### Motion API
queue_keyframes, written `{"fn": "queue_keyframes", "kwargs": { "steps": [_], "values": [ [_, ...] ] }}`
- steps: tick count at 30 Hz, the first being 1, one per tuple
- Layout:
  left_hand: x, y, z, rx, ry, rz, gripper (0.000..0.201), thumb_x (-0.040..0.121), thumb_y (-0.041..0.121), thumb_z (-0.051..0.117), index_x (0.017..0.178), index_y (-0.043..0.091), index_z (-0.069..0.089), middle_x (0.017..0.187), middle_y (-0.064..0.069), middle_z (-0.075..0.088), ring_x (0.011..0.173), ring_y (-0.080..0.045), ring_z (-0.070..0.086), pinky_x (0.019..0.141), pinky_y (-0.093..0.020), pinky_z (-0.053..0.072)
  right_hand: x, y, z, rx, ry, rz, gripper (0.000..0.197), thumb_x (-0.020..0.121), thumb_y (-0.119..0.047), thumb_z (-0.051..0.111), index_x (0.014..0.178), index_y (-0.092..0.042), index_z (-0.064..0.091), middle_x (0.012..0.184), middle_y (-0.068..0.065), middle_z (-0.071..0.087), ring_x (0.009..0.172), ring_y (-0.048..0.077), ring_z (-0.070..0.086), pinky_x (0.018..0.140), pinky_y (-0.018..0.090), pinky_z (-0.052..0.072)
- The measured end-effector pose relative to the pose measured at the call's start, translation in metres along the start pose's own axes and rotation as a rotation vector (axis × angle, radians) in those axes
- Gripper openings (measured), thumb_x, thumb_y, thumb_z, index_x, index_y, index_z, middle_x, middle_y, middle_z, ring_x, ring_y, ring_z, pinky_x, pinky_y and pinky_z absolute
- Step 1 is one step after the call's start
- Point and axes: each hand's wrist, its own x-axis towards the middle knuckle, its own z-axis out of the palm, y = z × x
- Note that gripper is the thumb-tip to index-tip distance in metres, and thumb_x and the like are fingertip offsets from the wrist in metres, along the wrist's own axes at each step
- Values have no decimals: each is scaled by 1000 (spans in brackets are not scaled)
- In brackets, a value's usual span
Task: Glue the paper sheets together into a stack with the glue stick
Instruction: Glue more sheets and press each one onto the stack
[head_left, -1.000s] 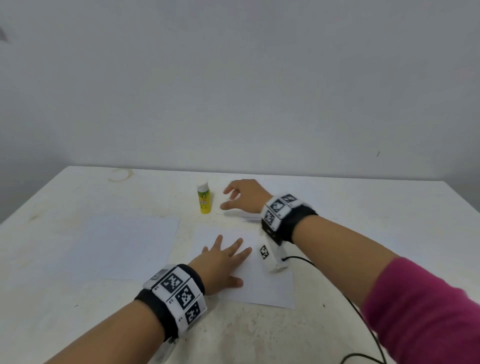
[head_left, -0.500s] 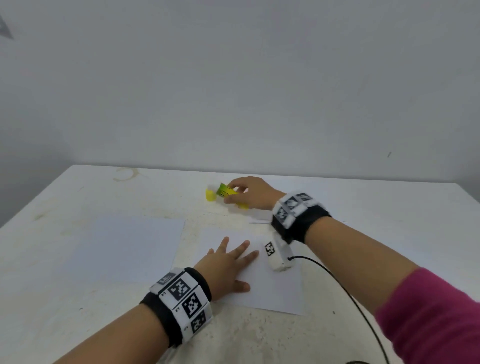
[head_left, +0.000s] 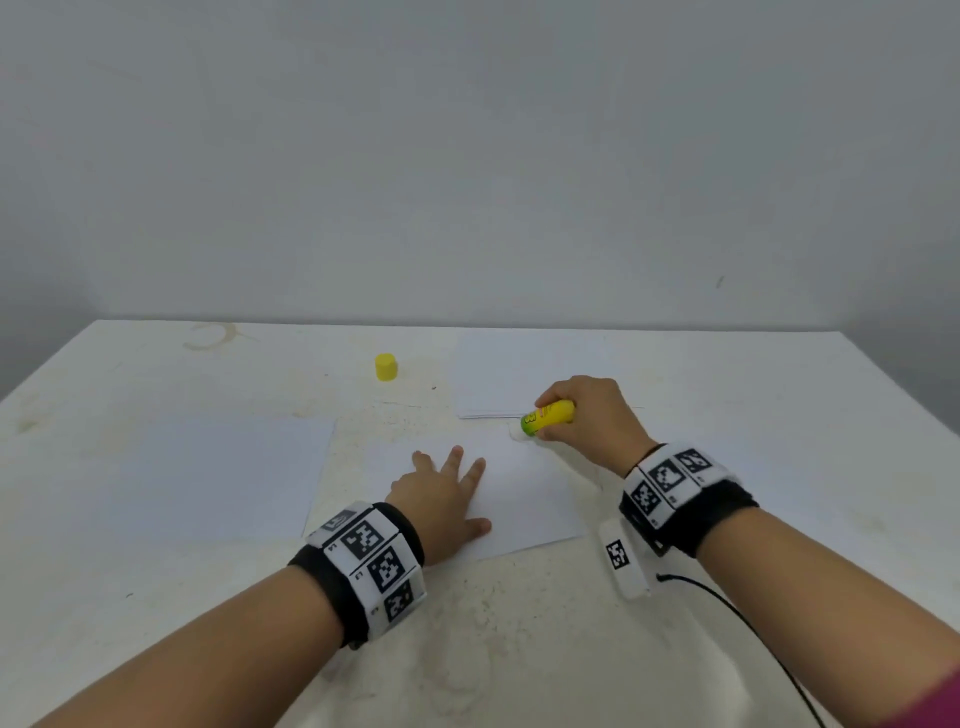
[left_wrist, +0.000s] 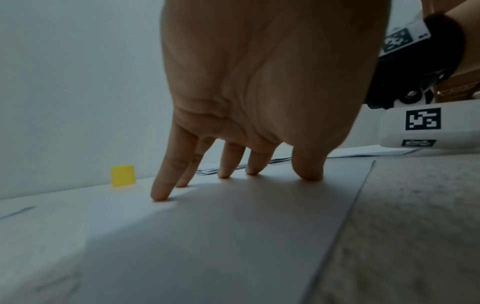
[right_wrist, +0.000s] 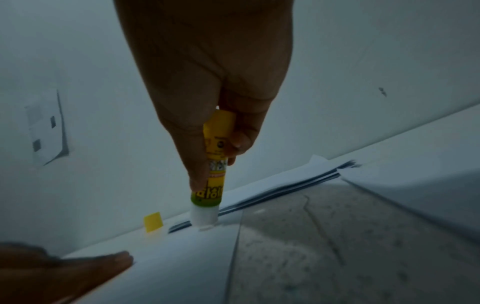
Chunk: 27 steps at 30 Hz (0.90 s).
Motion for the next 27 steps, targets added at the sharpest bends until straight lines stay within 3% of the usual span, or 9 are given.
{"fn": "queue_keyframes", "kwargs": {
  "steps": [6, 16, 22, 24, 27],
  "values": [
    [-2, 1, -1, 27, 4, -9, 74, 98, 56, 32, 154, 24, -5, 161, -4, -5, 142, -40, 11, 105, -47, 39, 0, -13, 0, -242, -68, -66, 30, 84, -19, 71, 114, -14, 67, 109, 8, 61, 103, 22, 55, 76, 21, 33],
    [-6, -1, -11, 88, 12, 26, 71, 98, 57, 28, 154, 24, -1, 161, -5, 0, 138, -36, 22, 99, -40, 40, -42, -6, -23, -320, -227, -68, 31, 81, -21, 74, 111, -18, 69, 109, 1, 64, 100, 16, 55, 73, 21, 36],
    [-10, -7, -18, 140, 32, 73, 56, 105, 35, 25, 154, 24, 2, 160, -5, 7, 133, -35, 29, 97, -41, 41, -56, -13, -30, -377, -351, -100, 29, 79, -16, 75, 107, -19, 69, 99, -3, 60, 89, 11, 50, 61, 14, 36],
    [-11, -11, -17, 167, 54, 99, 57, 104, 27, 29, 154, 24, 4, 157, -7, 13, 129, -34, 33, 94, -39, 43, -57, -17, -31, -416, -389, -121, 29, 79, -11, 74, 106, -18, 69, 103, -1, 61, 92, 13, 52, 67, 21, 41],
    [-13, -16, -17, 183, 72, 115, 57, 102, 33, 36, 153, 27, 10, 152, -4, 21, 125, -31, 38, 90, -37, 44, -55, -25, -32, -498, -474, -156, 34, 77, -1, 72, 106, -18, 69, 107, 1, 57, 102, 19, 55, 79, 29, 47]
  ]
}}
